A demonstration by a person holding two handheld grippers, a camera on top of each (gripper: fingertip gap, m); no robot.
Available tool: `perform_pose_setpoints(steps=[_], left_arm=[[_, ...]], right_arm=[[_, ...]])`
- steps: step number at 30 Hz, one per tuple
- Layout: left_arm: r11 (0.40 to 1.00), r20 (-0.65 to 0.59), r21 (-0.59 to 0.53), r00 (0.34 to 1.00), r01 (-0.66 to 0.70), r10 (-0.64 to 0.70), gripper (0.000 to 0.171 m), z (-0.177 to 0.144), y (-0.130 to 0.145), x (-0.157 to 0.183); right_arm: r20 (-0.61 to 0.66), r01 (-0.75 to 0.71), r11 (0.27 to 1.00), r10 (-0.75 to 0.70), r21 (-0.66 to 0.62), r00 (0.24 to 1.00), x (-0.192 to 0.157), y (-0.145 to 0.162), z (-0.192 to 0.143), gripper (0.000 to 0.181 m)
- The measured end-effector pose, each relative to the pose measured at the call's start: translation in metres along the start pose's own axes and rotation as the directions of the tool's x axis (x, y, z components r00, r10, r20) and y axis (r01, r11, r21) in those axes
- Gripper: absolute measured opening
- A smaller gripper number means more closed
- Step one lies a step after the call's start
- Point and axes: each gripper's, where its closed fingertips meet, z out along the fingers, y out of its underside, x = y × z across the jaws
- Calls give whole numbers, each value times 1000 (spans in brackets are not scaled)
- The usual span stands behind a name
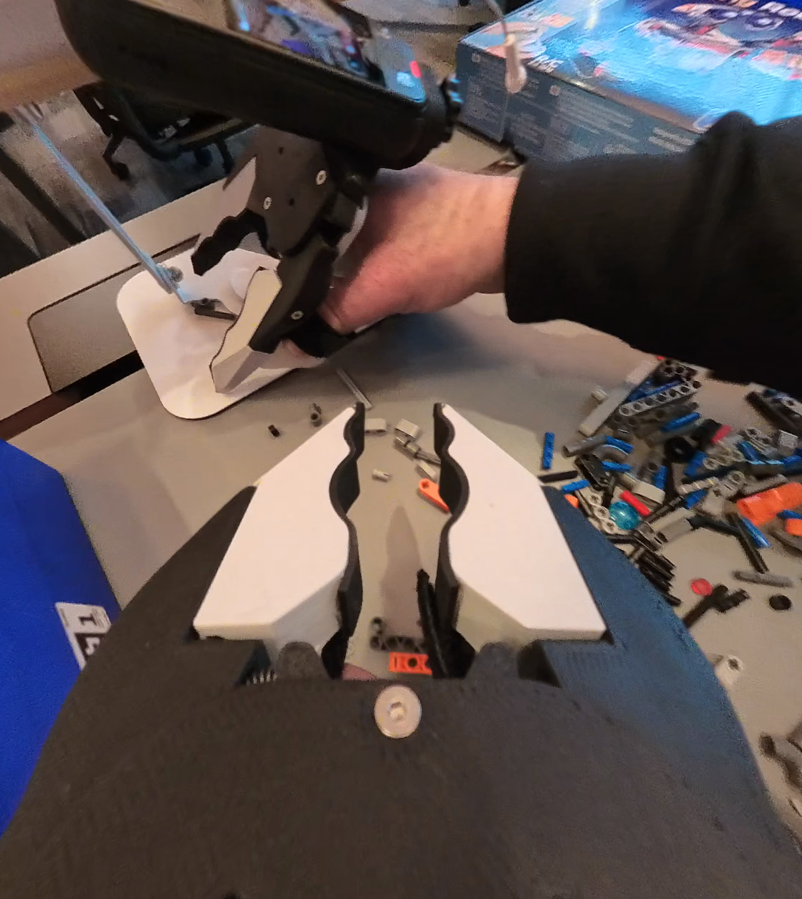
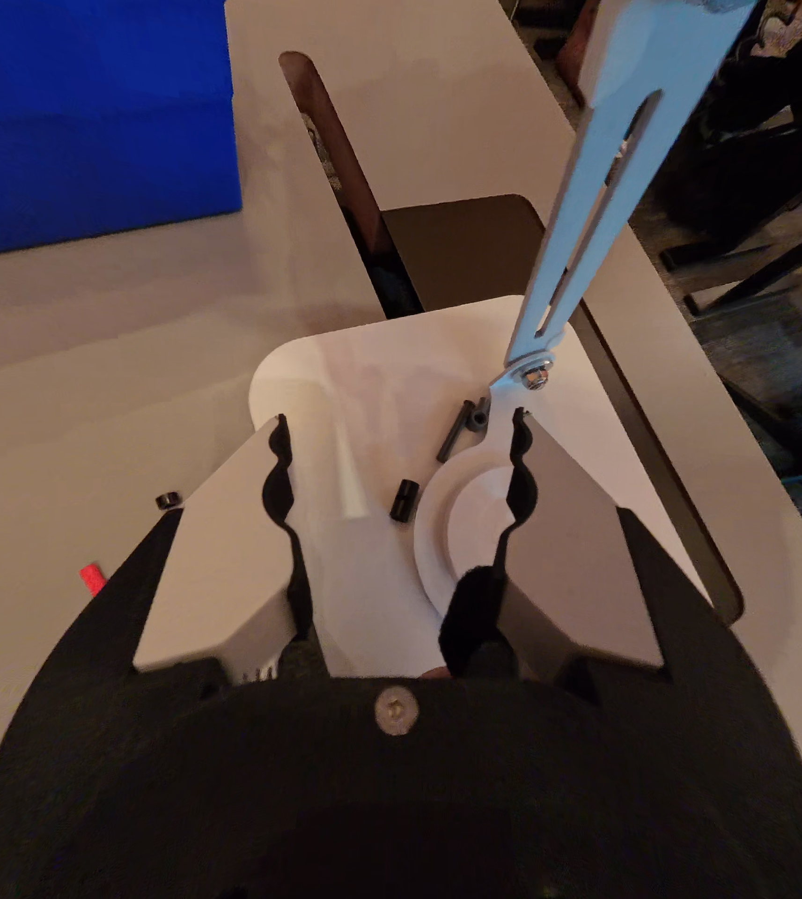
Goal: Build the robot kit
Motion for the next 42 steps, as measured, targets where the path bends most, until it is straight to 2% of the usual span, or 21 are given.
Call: perform_pose_setpoints(steps=[3,7,11,14,17,21,24,26,28,31,33,39,40,41,42], left_arm=[[999,-47,29,999,-24,25,28,-14,4,11],[997,-78,65,995,-52,57,27,-20,2,14],[993,-89,96,994,-61,70,28,-19,-2,14],[991,-90,107,992,-80,90,27,-18,-4,16],[987,-103,132,989,-94,108,28,-20,-10,20],[975,-96,165,981,-150,167,28,-28,-19,27],[968,-133,173,970,-180,204,28,-35,-20,41],[960,-154,178,958,-215,243,28,-40,-16,52],[951,-192,179,939,-253,286,29,-45,-7,67],[934,-219,186,914,-304,341,29,-51,6,82],[927,-234,189,902,-324,363,30,-55,11,89],[911,-226,227,891,-345,394,30,-67,11,89],[909,-228,223,889,-351,398,31,-67,12,90],[907,-223,221,887,-358,404,31,-67,12,90],[905,-217,223,887,-362,408,31,-67,12,89]], right_arm=[[-2,4,1000,-4,15,1000,0,-1,4,89],[-11,23,999,-23,24,1000,2,-3,8,63],[-25,18,1000,-18,10,1000,4,0,5,64],[-23,7,1000,-6,14,1000,2,3,0,81],[-33,115,993,-115,16,993,-6,3,-6,121],[-46,317,948,-318,-34,947,-15,-5,-15,128],[133,171,979,-156,-112,979,-35,7,-8,145],[152,88,989,-69,-123,986,-33,8,-4,156],[177,22,993,-1,-115,984,-34,8,0,156],[215,-3,990,33,-139,976,-41,15,8,157],[196,-20,991,46,-133,979,-38,13,11,156],[211,-1,992,29,-129,977,-39,12,11,153],[218,3,992,25,-129,976,-40,11,11,150],[247,8,992,23,-124,969,-45,11,10,140],[256,7,992,26,-126,966,-46,11,10,140]])
